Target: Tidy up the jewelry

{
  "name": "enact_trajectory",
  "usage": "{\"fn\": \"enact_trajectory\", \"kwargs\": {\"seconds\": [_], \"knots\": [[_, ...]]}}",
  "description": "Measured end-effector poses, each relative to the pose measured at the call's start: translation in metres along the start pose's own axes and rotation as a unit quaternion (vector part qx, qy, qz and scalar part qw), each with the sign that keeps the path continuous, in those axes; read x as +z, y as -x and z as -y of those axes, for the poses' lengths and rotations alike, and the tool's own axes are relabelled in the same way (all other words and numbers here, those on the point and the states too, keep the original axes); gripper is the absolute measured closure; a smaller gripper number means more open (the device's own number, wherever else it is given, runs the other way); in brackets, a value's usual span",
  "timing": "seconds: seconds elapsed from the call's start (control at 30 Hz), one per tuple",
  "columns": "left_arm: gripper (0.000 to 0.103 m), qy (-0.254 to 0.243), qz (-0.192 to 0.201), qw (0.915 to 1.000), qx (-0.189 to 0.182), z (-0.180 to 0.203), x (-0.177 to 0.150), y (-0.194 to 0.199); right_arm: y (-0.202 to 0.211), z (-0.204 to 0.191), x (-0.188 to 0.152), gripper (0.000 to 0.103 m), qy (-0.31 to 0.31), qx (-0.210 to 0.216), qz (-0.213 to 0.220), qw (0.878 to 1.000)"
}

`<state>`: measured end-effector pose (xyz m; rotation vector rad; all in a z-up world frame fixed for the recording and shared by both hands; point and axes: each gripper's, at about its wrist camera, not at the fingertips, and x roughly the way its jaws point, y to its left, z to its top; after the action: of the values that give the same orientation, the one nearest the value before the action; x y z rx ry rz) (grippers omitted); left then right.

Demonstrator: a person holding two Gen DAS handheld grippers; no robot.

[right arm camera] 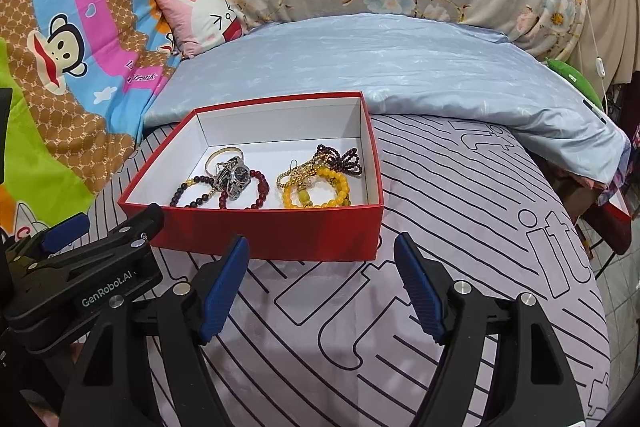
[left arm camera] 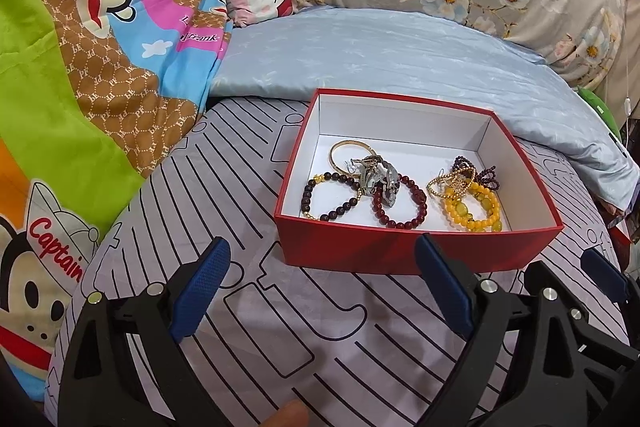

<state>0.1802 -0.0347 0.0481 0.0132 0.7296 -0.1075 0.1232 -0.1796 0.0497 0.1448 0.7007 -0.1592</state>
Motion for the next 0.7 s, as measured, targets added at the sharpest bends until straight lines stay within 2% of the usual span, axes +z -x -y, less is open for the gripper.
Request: {"fn": "enact_trajectory", "kwargs": {"seconds": [0.7], "knots": [[0.014, -0.003, 0.001, 1.0, 0.004, -0.0017, 0.0001, 0.0027, 0.0027, -0.0004, 0.0002, 0.031, 0.0, 0.001, 0.0, 1.0]]}}
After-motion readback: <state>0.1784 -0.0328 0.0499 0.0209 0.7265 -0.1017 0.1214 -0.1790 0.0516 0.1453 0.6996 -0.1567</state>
